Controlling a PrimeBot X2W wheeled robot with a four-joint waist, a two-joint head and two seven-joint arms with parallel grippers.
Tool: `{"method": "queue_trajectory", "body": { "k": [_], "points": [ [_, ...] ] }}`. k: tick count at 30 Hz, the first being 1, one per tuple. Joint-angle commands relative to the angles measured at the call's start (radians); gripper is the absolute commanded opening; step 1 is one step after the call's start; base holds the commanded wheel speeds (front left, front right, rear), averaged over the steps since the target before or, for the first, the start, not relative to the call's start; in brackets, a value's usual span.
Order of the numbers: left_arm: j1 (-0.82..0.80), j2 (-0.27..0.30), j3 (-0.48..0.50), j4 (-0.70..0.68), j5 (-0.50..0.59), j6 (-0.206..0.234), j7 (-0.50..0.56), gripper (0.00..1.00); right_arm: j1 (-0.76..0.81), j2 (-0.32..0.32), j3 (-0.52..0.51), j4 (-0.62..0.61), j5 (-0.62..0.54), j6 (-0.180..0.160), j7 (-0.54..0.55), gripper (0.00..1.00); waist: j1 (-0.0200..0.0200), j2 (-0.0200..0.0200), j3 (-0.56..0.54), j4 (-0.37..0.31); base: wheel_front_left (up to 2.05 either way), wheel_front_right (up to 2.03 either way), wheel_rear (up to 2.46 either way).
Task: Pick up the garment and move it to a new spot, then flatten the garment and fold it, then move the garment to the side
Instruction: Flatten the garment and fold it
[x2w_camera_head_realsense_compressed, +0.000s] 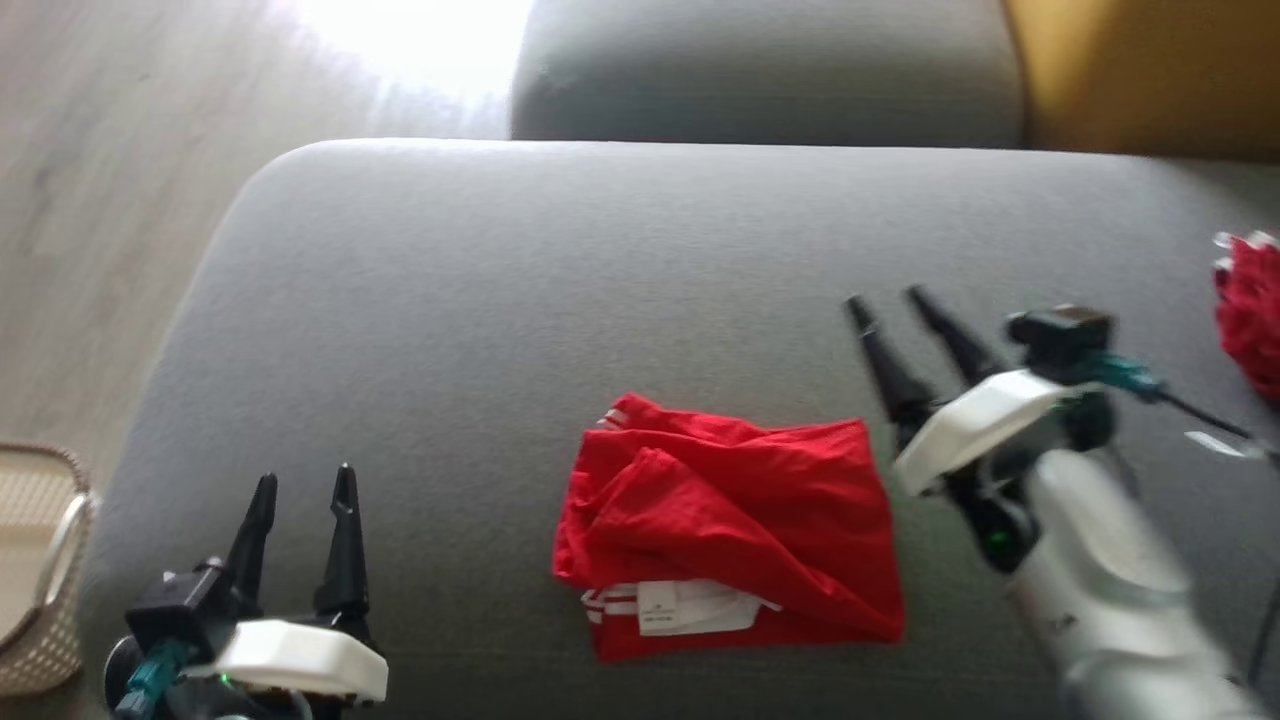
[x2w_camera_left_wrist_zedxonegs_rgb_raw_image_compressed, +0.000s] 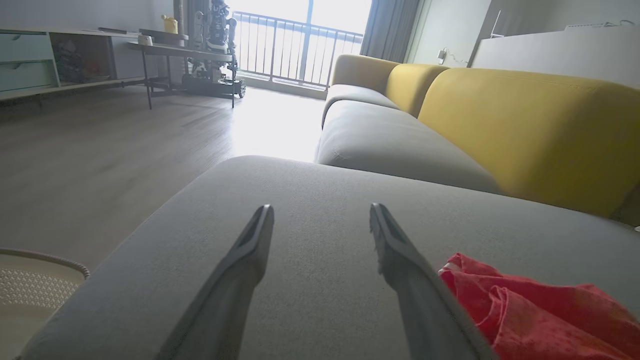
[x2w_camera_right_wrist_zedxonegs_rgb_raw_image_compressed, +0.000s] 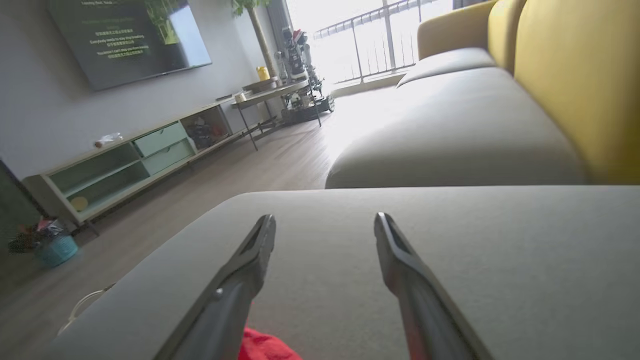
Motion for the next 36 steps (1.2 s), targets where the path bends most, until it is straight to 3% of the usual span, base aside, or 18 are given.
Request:
{"method": "queue_trajectory", "body": {
  "k": [1,5,7,16,22,30,31,32,36],
  "points": [
    [-0.043,0.002,0.031,-0.044,0.003,0.006,-0.012,1.00,0.023,-0.009,-0.035,-0.083,-0.063,0.000,-0.012,1.00,0.0000,0.0000,0.005,-0.034,0.00,0.00,0.00],
    [-0.050,0.002,0.026,-0.055,-0.006,0.012,-0.012,1.00,0.128,-0.038,-0.144,-0.233,-0.223,0.000,-0.012,1.00,0.0000,0.0000,0.016,-0.064,0.00,0.00,0.00],
    [-0.052,0.002,0.024,-0.058,-0.008,0.015,-0.012,1.00,0.160,-0.036,-0.175,-0.269,-0.249,0.000,-0.012,1.00,0.0000,0.0000,0.018,-0.069,0.00,0.00,0.00],
    [-0.060,0.002,0.013,-0.066,-0.031,0.040,-0.012,1.00,0.403,0.012,-0.349,-0.511,-0.439,0.000,-0.012,1.00,0.0000,0.0000,0.039,-0.097,0.00,0.00,0.00],
    [-0.059,0.002,-0.007,-0.060,-0.045,0.063,-0.012,1.00,0.441,0.038,-0.373,-0.559,-0.474,0.000,-0.012,1.00,0.0000,0.0000,0.045,-0.101,0.00,0.00,0.00],
    [-0.065,0.002,-0.014,-0.053,-0.049,0.061,-0.012,1.00,0.428,0.044,-0.357,-0.560,-0.495,0.000,-0.012,1.00,0.0000,0.0000,0.050,-0.089,0.00,0.00,0.00],
    [-0.068,0.002,-0.015,-0.051,-0.049,0.059,-0.012,1.00,0.421,0.041,-0.336,-0.561,-0.497,0.000,-0.012,0.39,0.0000,0.0000,0.054,-0.086,0.00,0.00,0.00],
    [-0.071,0.002,-0.015,-0.049,-0.048,0.057,-0.012,1.00,0.411,0.036,-0.312,-0.564,-0.500,0.000,-0.012,0.00,0.0000,0.0000,0.059,-0.083,0.00,0.00,0.00],
    [-0.091,0.002,-0.024,-0.041,-0.045,0.047,-0.012,1.00,0.368,0.011,-0.195,-0.546,-0.489,0.000,0.001,0.00,0.0000,0.0000,0.086,-0.059,0.00,0.00,0.00]
  ]
}}
